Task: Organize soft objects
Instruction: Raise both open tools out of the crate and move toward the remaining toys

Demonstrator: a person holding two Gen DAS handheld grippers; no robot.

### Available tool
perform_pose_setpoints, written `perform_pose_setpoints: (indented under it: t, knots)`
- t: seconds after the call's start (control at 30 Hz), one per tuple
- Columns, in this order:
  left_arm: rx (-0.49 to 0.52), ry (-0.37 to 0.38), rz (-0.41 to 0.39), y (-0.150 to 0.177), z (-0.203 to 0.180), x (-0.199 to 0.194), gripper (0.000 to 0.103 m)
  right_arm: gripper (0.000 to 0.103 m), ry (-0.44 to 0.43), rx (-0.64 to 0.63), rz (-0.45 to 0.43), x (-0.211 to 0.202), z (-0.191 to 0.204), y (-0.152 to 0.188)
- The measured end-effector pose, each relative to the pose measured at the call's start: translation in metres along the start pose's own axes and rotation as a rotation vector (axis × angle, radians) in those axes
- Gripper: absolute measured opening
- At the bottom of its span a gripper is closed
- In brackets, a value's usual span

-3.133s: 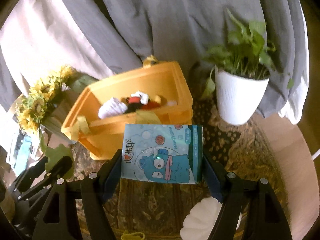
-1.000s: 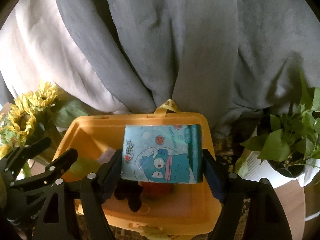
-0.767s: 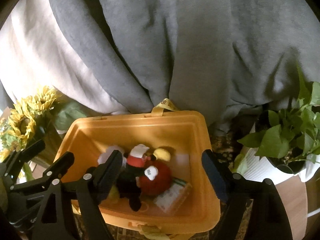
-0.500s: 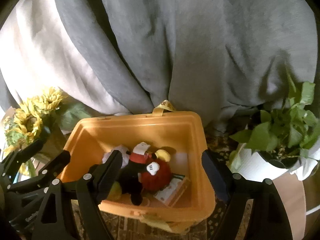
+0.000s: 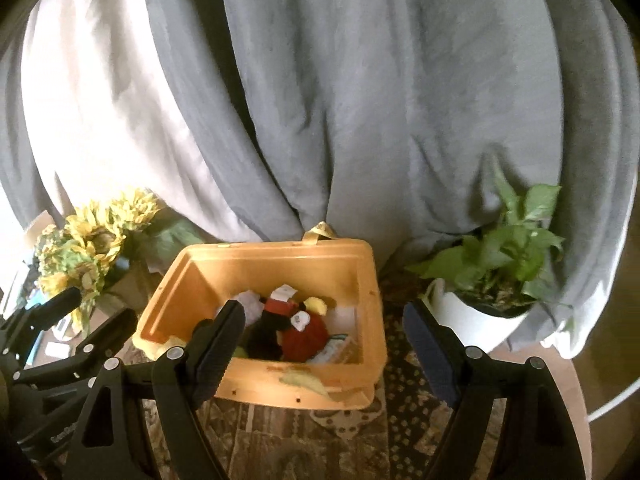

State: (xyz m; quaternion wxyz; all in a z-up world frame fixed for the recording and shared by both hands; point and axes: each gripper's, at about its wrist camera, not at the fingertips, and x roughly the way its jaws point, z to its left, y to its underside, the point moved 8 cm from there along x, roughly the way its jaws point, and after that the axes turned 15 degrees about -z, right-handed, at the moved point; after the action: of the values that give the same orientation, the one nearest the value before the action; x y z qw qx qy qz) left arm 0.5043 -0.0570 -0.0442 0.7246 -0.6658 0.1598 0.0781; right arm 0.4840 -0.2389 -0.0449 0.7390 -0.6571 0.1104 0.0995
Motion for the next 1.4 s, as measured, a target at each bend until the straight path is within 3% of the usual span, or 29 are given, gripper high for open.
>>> perform_pose_setpoints:
  t: [0.23,0.3,0.57,1.17,1.4]
  knots:
    - [0.016,0.001,-0.026,0.001,-0.010,-0.043,0.089,0.083,0.011,0.029,-0.014,-0.038,-0.014,0.007]
    - [0.021,0.001,-0.034,0.002,-0.014,-0.054,0.092,0.090,0.013,0.038,-0.012,-0.048,-0.018,0.012]
    - [0.038,-0.014,-0.054,0.013,-0.025,-0.092,0.097,0.095,0.034,0.045,-0.006,-0.079,-0.029,0.034]
    - [0.011,-0.014,-0.017,0.084,-0.043,-0.141,0.098,0.095,-0.019,0.011,0.012,-0.118,-0.041,0.097]
    - [-0.015,-0.008,0.042,0.121,-0.053,-0.146,0.098,0.095,-0.027,-0.018,0.039,-0.124,-0.048,0.128]
